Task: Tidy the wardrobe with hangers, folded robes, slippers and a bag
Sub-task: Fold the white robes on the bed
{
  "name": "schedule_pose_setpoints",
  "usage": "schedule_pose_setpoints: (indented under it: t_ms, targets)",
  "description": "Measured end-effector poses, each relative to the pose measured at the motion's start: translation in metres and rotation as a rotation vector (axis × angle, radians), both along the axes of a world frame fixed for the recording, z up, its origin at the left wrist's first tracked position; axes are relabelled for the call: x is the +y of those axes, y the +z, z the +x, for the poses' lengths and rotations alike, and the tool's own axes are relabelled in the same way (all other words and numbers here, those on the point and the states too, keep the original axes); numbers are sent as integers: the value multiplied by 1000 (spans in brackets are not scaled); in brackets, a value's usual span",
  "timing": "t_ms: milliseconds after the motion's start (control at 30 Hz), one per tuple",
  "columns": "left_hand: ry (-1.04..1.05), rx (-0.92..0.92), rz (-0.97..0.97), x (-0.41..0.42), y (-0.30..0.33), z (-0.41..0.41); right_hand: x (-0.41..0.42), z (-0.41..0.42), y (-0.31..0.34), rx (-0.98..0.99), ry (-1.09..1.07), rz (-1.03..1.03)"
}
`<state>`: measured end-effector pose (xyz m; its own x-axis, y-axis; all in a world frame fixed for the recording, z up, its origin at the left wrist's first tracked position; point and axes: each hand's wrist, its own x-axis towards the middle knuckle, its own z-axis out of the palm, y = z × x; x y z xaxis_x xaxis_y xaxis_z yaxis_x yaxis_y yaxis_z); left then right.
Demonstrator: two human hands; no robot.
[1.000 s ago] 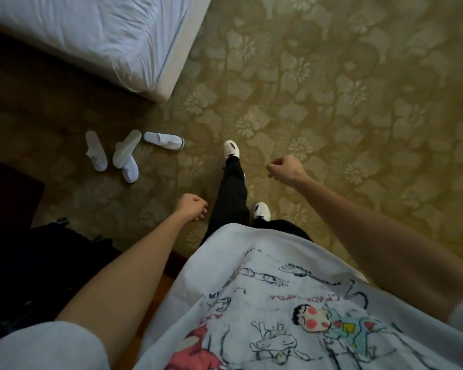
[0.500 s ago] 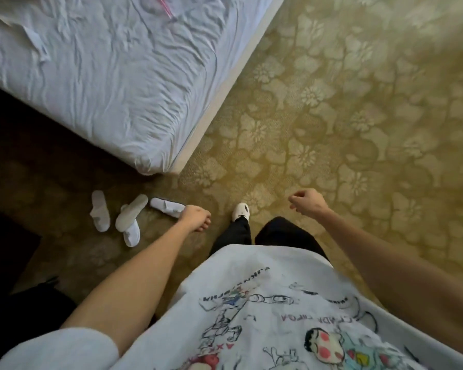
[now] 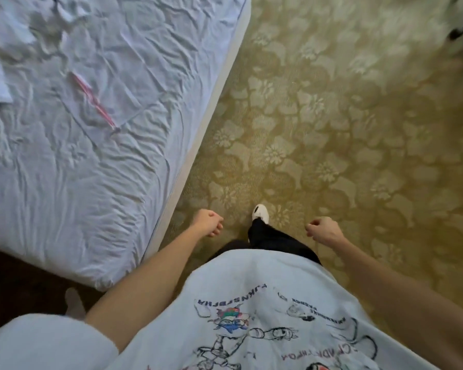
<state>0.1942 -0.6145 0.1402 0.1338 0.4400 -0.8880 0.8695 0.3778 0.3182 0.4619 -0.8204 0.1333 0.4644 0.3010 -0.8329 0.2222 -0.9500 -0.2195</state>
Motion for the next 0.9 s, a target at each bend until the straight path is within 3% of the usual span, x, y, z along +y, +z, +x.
schedule_pose_setpoints:
  t_ms: [433,667,900]
  targets:
    - [262,143,-26,176,-23,53,371,98,27,131,496,204]
    - [409,103,-9,341,-29,129,537,178,17,76,658,93]
    - [490,-88,79,522,12,231,689,284,30,-58,738,72]
